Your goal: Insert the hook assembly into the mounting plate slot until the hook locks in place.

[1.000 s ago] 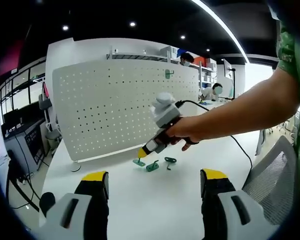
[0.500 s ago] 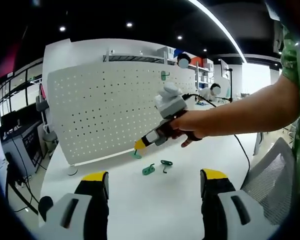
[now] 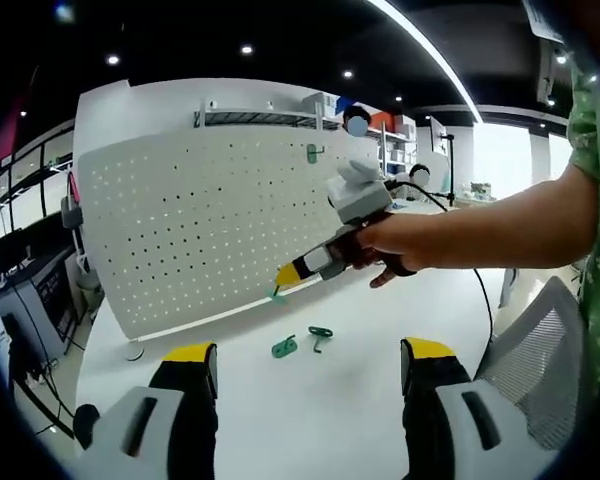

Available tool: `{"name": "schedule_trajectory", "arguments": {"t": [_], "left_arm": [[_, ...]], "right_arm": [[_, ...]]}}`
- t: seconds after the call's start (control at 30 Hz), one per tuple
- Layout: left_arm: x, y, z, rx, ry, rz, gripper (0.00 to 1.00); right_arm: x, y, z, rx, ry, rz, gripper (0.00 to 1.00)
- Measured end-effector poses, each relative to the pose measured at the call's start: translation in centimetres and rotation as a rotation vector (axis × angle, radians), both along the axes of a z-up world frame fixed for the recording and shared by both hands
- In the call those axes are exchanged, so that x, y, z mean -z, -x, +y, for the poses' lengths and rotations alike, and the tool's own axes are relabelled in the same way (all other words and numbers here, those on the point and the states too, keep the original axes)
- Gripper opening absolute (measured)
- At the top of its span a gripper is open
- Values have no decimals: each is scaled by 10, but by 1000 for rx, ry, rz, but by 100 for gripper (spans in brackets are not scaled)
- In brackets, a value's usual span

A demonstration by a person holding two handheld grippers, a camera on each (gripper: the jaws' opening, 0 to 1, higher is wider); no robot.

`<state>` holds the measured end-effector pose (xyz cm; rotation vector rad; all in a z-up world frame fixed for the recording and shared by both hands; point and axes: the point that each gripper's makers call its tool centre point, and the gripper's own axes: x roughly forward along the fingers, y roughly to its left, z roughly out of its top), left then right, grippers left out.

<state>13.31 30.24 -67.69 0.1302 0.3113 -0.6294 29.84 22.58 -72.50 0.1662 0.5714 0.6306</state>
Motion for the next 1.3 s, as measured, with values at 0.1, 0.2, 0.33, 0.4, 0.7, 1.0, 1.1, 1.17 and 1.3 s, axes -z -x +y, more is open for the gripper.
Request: {"name": "schedule_trajectory", "arguments": {"t": [0.1,0.2,0.33,0.4,0.7,1.0,1.1,1.17,1.3], "left_arm": [[-1,-1,-5,12,2,1,77],[-2,-2,-11,26,4,2,77],[-4,-3,-19,45,2,-1,77],[-5,-4,-23,53,4,-2,77],[-6,-3,-36,84,15,6,77],[-8,-1,-46,107,7,2,77],[-8,0,-49,113,2,3,77],[-8,0,-50,116,1,5,77],[-9,1,-53,121,11,9,77]], "right_arm": [[-3,2,-11,17,-4,-9,1],[-7,4,-24,38,-11,-16,1],[-12,7,-38,62,-16,-25,1],[-16,10,-45,76,-24,-32,1],[-24,21,-73,129,-45,-56,1],[-36,32,-99,180,-72,-82,1],[-41,35,-105,192,-81,-94,1],[-45,38,-110,203,-90,-102,1],[-54,45,-117,218,-104,-124,1]]}}
